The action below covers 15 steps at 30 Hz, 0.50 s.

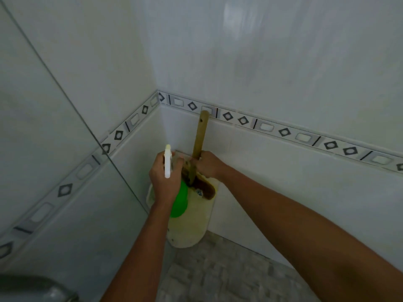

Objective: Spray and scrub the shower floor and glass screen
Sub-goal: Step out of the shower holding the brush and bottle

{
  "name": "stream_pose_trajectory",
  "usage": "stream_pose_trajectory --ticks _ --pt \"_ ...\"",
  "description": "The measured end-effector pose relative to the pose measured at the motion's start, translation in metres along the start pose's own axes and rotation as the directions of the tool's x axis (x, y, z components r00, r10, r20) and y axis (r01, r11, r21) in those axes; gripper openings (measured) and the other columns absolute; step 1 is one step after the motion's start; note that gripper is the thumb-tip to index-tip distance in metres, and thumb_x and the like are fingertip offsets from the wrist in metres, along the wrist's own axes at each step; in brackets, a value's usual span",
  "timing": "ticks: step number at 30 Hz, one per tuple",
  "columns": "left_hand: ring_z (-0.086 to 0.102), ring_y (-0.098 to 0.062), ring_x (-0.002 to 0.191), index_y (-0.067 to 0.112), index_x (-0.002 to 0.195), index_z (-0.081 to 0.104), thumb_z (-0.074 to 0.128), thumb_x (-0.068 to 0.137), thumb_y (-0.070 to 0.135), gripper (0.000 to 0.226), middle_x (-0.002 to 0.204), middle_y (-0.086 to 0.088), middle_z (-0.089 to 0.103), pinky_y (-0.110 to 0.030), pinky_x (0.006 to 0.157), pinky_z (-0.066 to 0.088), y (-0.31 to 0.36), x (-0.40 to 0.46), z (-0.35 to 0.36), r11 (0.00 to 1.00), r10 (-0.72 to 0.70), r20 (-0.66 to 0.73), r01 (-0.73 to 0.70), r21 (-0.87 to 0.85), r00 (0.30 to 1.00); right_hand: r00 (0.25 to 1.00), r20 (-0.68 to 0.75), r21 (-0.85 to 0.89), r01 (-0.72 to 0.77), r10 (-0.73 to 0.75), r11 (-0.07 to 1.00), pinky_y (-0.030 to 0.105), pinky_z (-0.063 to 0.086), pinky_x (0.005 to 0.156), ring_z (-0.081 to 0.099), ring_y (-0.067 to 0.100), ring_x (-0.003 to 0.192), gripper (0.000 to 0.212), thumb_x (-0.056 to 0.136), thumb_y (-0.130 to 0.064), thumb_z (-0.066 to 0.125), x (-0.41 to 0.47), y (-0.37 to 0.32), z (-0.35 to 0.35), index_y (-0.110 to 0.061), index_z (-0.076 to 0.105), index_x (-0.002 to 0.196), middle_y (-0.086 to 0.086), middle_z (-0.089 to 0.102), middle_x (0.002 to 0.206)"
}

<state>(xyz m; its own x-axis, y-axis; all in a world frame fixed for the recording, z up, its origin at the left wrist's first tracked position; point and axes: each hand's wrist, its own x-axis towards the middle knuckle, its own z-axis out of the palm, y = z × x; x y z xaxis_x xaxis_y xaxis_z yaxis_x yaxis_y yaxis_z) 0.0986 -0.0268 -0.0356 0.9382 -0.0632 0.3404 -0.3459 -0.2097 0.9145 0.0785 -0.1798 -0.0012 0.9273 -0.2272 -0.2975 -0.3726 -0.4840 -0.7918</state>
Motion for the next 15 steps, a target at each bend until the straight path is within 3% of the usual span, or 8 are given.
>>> stream_pose_trajectory --ticks 3,6,9,12,15 --pt "0.06 -0.012 0.068 0.002 0.108 0.068 0.077 0.087 0.028 0.035 0.085 -0.005 0.066 -0.022 0.062 0.051 -0.013 0.003 0.0 0.999 -0.031 -0.013 0.031 0.007 0.999 1.0 0.016 0.049 -0.01 0.01 0.999 0.023 0.035 0.051 0.047 0.01 0.055 0.032 0.1 -0.032 0.046 0.007 0.001 0.001 -0.02 0.054 0.072 -0.002 0.052 0.066" --pt "0.058 -0.005 0.069 0.001 0.107 0.068 0.083 0.086 0.021 0.033 0.085 -0.003 0.064 -0.014 0.063 0.047 -0.022 0.004 -0.001 1.0 -0.016 -0.032 0.017 0.022 0.999 1.0 0.027 0.033 -0.009 0.008 0.999 0.026 0.039 0.058 0.052 0.012 0.063 0.031 0.099 -0.035 0.047 0.016 0.008 0.01 -0.025 0.054 0.071 -0.003 0.055 0.069" --pt "0.057 -0.006 0.069 0.004 0.104 0.067 0.085 0.086 0.019 0.029 0.084 -0.002 0.063 -0.013 0.062 0.047 -0.03 0.005 -0.001 1.0 0.007 -0.053 -0.006 0.029 0.999 0.998 0.058 0.017 -0.018 0.017 1.0 0.032 0.043 0.066 0.054 0.016 0.064 0.03 0.096 -0.038 0.049 0.024 0.016 0.023 -0.025 0.054 0.07 -0.001 0.056 0.068" --pt "0.056 -0.012 0.068 0.003 0.102 0.067 0.086 0.086 0.02 0.03 0.083 -0.002 0.062 -0.014 0.063 0.047 -0.033 0.004 0.001 1.0 0.017 -0.069 -0.016 0.01 0.998 0.997 0.067 0.05 -0.029 0.026 0.998 0.027 0.037 0.059 0.048 0.01 0.058 0.031 0.099 -0.033 0.047 0.025 0.018 0.027 -0.028 0.049 0.067 -0.008 0.051 0.062" --pt "0.058 -0.013 0.07 0.0 0.104 0.068 0.088 0.083 0.02 0.036 0.085 -0.003 0.064 -0.013 0.067 0.048 -0.037 0.003 0.005 0.999 0.034 -0.06 -0.032 0.023 0.998 0.998 0.057 0.075 -0.028 0.023 0.997 0.025 0.035 0.059 0.049 0.007 0.063 0.028 0.101 -0.036 0.045 0.026 0.017 0.027 -0.03 0.05 0.074 -0.01 0.051 0.068"
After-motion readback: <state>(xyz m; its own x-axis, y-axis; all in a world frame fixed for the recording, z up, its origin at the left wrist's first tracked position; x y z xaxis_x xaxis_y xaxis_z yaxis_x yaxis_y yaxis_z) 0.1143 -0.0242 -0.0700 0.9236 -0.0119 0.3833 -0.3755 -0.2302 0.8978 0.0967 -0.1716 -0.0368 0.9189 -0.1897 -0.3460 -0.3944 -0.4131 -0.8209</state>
